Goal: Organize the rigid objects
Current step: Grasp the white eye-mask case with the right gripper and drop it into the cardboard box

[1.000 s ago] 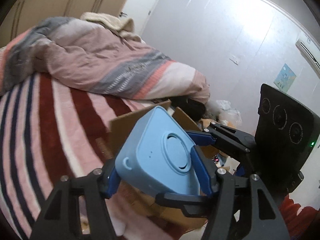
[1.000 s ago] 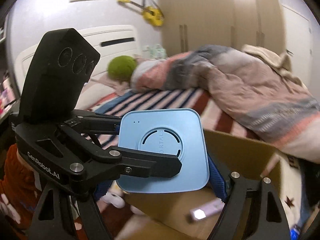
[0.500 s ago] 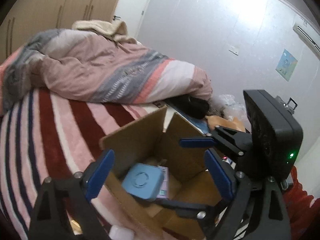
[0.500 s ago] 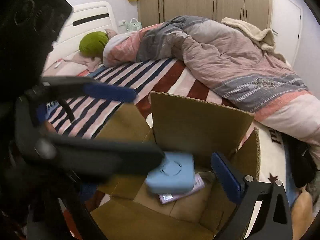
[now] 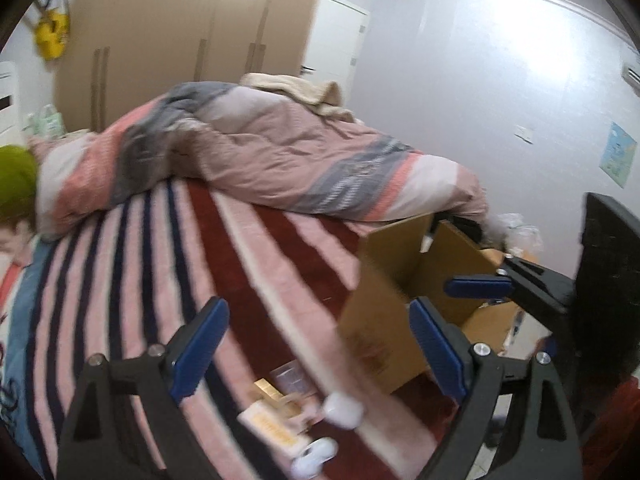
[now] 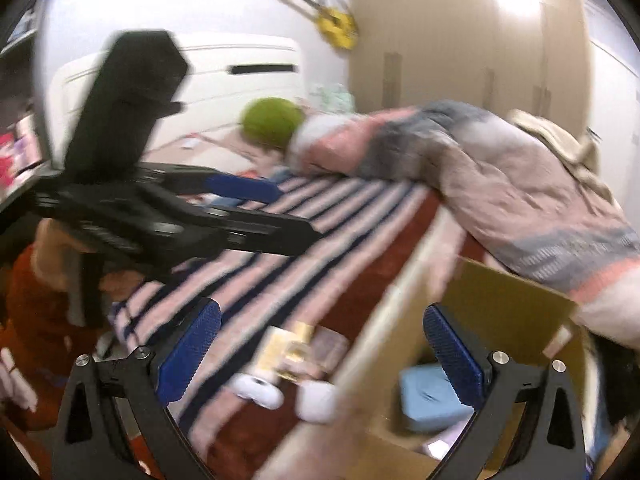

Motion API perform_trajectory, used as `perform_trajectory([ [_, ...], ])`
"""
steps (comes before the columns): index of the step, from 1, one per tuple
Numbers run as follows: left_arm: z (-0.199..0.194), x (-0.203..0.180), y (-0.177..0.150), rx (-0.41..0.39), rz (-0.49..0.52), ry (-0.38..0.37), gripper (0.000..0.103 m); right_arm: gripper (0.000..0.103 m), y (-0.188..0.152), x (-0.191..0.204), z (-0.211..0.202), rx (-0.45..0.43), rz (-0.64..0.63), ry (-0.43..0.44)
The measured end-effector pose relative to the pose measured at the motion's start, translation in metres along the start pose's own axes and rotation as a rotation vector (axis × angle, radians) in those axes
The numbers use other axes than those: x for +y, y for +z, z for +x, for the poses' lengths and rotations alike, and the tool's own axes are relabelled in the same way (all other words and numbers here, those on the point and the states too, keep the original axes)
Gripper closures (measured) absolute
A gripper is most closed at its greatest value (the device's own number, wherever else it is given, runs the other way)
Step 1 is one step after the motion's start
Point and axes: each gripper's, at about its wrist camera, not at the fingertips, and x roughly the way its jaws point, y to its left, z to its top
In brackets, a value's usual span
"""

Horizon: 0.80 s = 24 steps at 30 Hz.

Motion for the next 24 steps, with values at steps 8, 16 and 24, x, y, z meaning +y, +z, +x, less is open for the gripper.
perform_trajectory([
  [8, -0.021, 0.064, -0.069, 0.014, -0.067, 0.123, 0.013, 0.001, -0.031, 0.075, 0.056, 0.041, -0.02, 0.143],
  [16, -0.007, 0.088, -0.131, 0.066, -0.103, 0.093, 0.013, 0.011, -0.108, 0.07, 0.119, 0.168, 0.14, 0.015],
  [24, 0.005, 0.091, -0.149, 0.098, -0.141, 0.072, 0.013, 0.042, -0.131, 0.06, 0.149, 0.266, 0.193, -0.099],
])
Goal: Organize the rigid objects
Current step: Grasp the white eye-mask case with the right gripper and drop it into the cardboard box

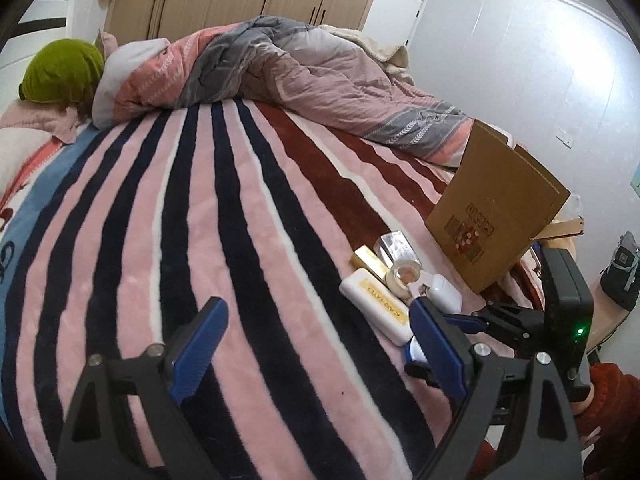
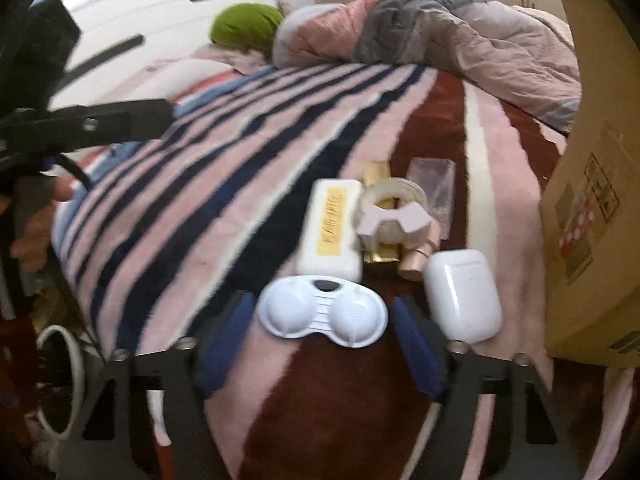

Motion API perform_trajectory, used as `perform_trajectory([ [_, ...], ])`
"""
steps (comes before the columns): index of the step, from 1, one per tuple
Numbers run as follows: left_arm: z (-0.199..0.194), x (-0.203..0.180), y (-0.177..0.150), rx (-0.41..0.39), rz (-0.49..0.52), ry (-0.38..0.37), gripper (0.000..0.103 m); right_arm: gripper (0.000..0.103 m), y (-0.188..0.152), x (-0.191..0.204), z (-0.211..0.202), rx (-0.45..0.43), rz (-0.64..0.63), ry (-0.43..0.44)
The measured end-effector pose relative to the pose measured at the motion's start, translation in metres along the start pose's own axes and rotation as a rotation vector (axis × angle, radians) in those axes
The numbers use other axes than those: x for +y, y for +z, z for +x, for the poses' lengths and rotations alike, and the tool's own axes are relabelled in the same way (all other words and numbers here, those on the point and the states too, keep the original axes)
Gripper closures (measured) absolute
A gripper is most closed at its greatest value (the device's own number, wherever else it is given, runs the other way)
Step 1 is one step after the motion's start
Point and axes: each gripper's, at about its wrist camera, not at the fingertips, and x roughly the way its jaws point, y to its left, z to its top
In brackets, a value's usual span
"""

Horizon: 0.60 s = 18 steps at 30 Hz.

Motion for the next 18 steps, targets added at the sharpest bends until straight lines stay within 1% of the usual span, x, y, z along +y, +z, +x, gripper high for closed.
perform_trajectory([
  [3, 0.003, -0.003, 0.001, 0.012, 0.007, -0.009, 0.013, 0.044, 0.001, -0.002, 0.0, 0.004, 0.0, -0.015],
  [6, 0.005, -0.012, 0.005, 0.032, 0.017, -0.06, 0.013, 0.044, 0.005, 0.003, -0.01, -0.014, -0.046, -0.01],
  [10, 0.005, -0.034, 0.017, 0.063, 0.028, -0.205, 0.013, 0.044, 0.022, 0.013, -0.034, -0.082, -0.118, 0.047],
  [11, 0.004, -0.04, 0.022, 0.07, 0.03, -0.229, 0.014, 0.044, 0.028, 0.017, -0.04, -0.107, -0.138, 0.059],
  [13, 0.003, -0.048, 0.03, 0.079, 0.025, -0.268, 0.021, 0.044, 0.038, 0.022, -0.053, -0.145, -0.168, 0.076],
  [14, 0.001, -0.053, 0.037, 0.084, 0.027, -0.297, 0.03, 0.044, 0.045, 0.023, -0.06, -0.165, -0.181, 0.082],
  [15, -0.001, -0.058, 0.042, 0.085, 0.034, -0.316, 0.034, 0.044, 0.053, 0.023, -0.068, -0.188, -0.193, 0.088],
  [16, -0.003, -0.063, 0.049, 0.083, 0.046, -0.326, 0.036, 0.044, 0.058, 0.022, -0.073, -0.203, -0.201, 0.091],
  [17, -0.005, -0.071, 0.056, 0.077, 0.064, -0.329, 0.041, 0.044, 0.066, 0.021, -0.081, -0.225, -0.212, 0.092],
  [18, -0.006, -0.076, 0.062, 0.075, 0.078, -0.329, 0.05, 0.044, 0.071, 0.019, -0.087, -0.239, -0.223, 0.089],
])
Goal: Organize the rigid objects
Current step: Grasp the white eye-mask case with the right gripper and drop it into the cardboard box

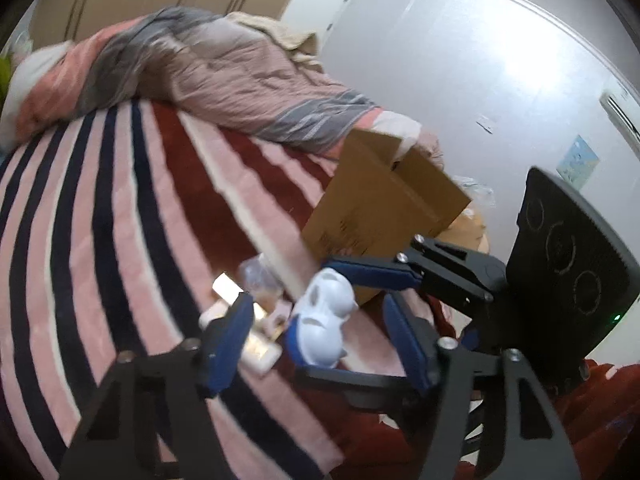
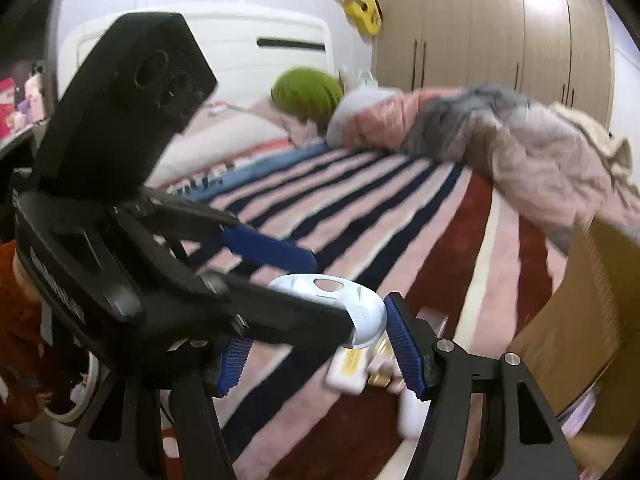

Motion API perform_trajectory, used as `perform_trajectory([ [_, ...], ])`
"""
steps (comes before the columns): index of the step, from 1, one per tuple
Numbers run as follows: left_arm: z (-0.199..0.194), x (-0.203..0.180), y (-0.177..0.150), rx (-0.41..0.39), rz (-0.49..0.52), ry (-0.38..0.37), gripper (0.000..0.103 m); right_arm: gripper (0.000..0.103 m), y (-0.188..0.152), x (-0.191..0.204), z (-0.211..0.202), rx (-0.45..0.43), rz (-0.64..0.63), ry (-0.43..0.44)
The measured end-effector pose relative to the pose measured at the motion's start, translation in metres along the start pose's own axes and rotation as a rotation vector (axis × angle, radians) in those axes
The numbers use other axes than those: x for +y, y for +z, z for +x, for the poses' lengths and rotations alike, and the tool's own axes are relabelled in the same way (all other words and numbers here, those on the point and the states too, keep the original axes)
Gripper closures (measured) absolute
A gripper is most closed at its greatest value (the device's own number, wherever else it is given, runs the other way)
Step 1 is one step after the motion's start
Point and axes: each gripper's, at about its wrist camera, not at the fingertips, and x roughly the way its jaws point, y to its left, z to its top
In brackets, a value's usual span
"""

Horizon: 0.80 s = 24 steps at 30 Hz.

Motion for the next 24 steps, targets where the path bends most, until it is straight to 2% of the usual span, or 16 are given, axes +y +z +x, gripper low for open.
perform_trajectory([
  [3, 0.003, -0.019, 0.021, 0.004, 0.048, 0.009, 0.068, 0.044, 0.014, -0.006, -0.014, -0.038, -0.041, -0.031],
  [4, 0.006, -0.026, 0.029, 0.007, 0.064, 0.018, 0.071, 0.044, 0.016, -0.008, -0.017, -0.043, -0.047, -0.037],
  [8, 0.023, -0.047, 0.056, 0.015, 0.093, 0.017, 0.072, 0.044, 0.023, -0.029, -0.035, -0.069, -0.051, -0.084],
  [9, 0.027, -0.05, 0.06, 0.017, 0.098, 0.017, 0.076, 0.044, 0.023, -0.035, -0.039, -0.072, -0.046, -0.093],
  [13, 0.06, -0.072, 0.091, 0.047, 0.133, -0.004, 0.077, 0.044, 0.022, -0.069, -0.052, -0.066, -0.002, -0.125],
  [19, 0.111, -0.089, 0.128, 0.097, 0.147, -0.041, 0.078, 0.044, 0.023, -0.136, -0.067, -0.007, 0.083, -0.171],
  [24, 0.143, -0.097, 0.141, 0.131, 0.153, -0.055, 0.078, 0.044, 0.019, -0.165, -0.071, 0.059, 0.104, -0.206],
])
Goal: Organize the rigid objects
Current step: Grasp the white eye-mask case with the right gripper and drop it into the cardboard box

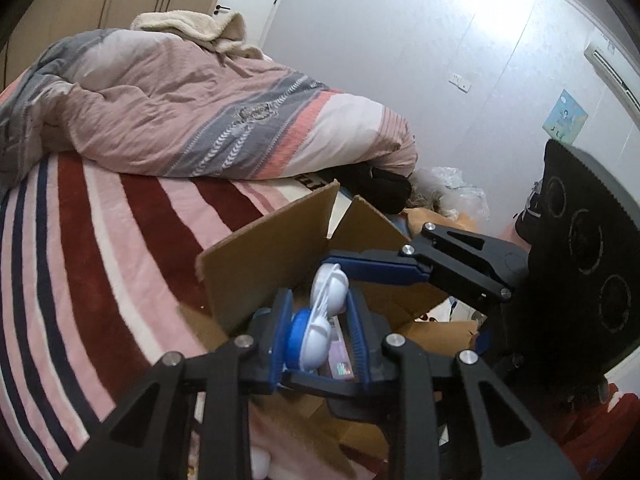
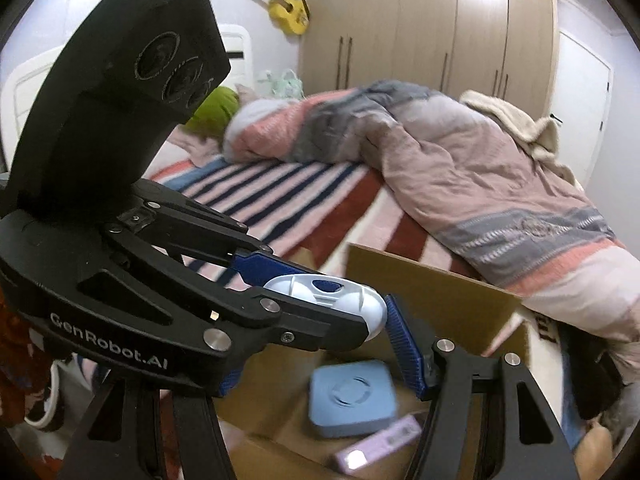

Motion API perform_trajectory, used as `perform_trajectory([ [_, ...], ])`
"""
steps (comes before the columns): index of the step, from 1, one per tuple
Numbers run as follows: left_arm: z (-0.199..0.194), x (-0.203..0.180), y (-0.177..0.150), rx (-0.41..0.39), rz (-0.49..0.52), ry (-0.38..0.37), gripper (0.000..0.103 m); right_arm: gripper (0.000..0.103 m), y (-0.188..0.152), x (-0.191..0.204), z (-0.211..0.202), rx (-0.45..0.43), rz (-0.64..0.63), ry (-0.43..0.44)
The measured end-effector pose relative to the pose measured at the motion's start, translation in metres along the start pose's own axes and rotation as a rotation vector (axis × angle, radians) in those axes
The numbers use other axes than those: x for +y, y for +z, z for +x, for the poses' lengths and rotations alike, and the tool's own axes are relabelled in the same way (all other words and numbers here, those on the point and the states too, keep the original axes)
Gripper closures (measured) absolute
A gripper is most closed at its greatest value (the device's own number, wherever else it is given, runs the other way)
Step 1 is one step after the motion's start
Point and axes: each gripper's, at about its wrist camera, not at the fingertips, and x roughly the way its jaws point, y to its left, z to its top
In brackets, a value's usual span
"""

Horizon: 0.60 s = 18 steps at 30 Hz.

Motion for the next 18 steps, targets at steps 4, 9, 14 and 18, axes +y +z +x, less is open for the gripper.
perform_trajectory([
  [4, 0.002, -0.003, 0.001, -0.024, 0.006, 0.027, 0.035, 0.024, -0.003, -0.005, 0.006, 0.062, -0.012, -0.07],
  [9, -0.015, -0.003, -0.003, -0.064, 0.02, 0.072, 0.029, 0.014, -0.01, -0.008, -0.001, 0.05, 0.015, -0.058],
  [14, -0.045, 0.002, -0.015, -0.112, 0.02, 0.141, 0.028, 0.004, -0.013, 0.0, -0.008, 0.03, 0.003, -0.071],
  [18, -0.072, 0.009, -0.027, -0.153, 0.004, 0.179, 0.024, 0.004, -0.013, 0.016, -0.016, 0.009, -0.015, -0.043],
])
